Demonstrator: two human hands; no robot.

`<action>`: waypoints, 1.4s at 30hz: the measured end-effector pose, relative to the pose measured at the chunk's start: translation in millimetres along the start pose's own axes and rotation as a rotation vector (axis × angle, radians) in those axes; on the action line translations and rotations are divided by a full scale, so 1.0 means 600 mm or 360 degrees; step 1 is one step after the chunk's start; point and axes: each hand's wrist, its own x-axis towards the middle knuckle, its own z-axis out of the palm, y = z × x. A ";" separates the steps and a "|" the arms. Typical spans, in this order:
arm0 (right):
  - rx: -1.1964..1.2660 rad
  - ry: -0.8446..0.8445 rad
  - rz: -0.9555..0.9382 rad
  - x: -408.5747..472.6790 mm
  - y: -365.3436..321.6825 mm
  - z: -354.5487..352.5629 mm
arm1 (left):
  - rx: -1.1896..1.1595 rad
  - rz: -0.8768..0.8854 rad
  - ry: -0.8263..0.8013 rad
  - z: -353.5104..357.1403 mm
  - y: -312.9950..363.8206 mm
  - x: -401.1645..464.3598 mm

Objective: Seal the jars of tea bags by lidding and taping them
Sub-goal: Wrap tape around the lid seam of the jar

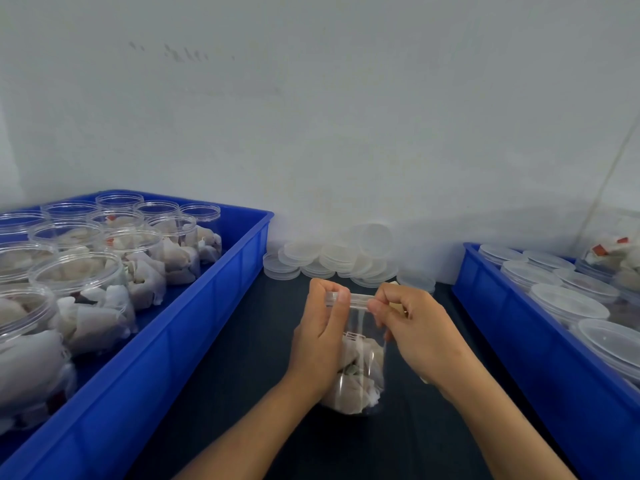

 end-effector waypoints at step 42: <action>-0.1290 0.0062 0.0034 -0.012 -0.012 0.003 | 0.0127 0.0009 -0.0015 0.009 0.008 -0.001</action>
